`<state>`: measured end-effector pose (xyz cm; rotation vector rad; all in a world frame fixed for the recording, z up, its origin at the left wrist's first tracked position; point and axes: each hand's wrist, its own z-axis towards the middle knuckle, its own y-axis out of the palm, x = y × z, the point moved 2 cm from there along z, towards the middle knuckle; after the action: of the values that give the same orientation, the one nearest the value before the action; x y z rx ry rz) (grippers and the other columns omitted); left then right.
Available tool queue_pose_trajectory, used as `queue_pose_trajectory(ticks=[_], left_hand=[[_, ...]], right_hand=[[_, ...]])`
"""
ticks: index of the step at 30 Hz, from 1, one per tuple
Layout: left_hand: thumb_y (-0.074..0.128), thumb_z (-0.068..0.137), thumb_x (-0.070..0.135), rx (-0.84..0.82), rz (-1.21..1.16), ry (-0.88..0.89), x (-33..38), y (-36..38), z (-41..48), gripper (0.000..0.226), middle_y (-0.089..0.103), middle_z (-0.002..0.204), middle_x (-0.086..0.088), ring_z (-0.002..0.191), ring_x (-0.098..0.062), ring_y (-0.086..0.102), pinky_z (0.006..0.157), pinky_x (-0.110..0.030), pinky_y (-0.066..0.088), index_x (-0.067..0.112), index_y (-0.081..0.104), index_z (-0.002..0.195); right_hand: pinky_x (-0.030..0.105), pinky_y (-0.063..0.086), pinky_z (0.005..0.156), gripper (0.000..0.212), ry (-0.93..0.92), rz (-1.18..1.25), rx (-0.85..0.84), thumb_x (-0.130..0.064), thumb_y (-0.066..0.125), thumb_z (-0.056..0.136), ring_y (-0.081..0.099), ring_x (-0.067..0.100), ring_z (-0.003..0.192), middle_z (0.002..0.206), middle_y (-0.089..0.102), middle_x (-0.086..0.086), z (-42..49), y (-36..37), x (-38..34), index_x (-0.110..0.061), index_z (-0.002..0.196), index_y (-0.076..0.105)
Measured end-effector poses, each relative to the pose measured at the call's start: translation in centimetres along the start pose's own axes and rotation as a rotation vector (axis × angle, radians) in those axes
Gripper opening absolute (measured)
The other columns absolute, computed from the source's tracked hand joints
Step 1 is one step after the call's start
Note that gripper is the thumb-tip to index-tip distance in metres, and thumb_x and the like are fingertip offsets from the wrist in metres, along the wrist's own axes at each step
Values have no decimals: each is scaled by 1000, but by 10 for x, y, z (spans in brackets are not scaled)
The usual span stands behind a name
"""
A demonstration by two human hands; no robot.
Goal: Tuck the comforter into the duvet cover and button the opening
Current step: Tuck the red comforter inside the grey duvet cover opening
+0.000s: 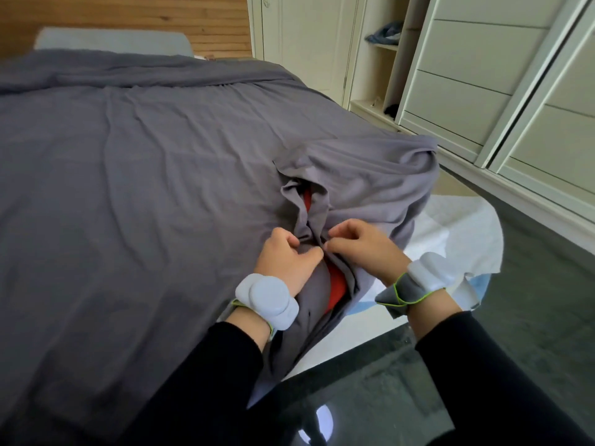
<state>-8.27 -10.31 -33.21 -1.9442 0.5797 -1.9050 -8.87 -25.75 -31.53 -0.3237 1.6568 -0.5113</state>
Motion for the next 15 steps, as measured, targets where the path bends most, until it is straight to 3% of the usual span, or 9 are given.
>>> queue_pose_trajectory(ticks=[3,7,10,15], left_hand=[[73,71,35,-22,128,68,-9,6,-11,38,53,88,-1,80,-23,55,68,-30,41,14,48,92],[71,77,25,58,104,181,-12,1,-25,21,53,65,2,63,-15,48,61,-26,41,17,53,69],[69,80,22,79,27,176,-11,-7,-36,17,51,64,5,60,-12,46,58,-15,34,14,57,72],[62,85,23,197,-108,154,-12,-31,-52,16,56,56,0,49,-6,51,50,-6,37,11,54,78]], right_hand=[[27,47,84,43,-63,-247,30,-28,75,65,56,16,94,104,57,4,-24,8,10,-16,103,60],[28,43,86,44,-95,-352,238,-26,72,72,49,24,104,115,48,8,-49,17,25,-13,109,54],[33,44,77,37,-39,-291,340,-20,63,79,53,30,97,119,45,10,-56,20,31,-9,111,48],[30,35,55,27,78,-183,427,-23,60,72,49,22,66,97,48,4,-61,10,45,-15,91,43]])
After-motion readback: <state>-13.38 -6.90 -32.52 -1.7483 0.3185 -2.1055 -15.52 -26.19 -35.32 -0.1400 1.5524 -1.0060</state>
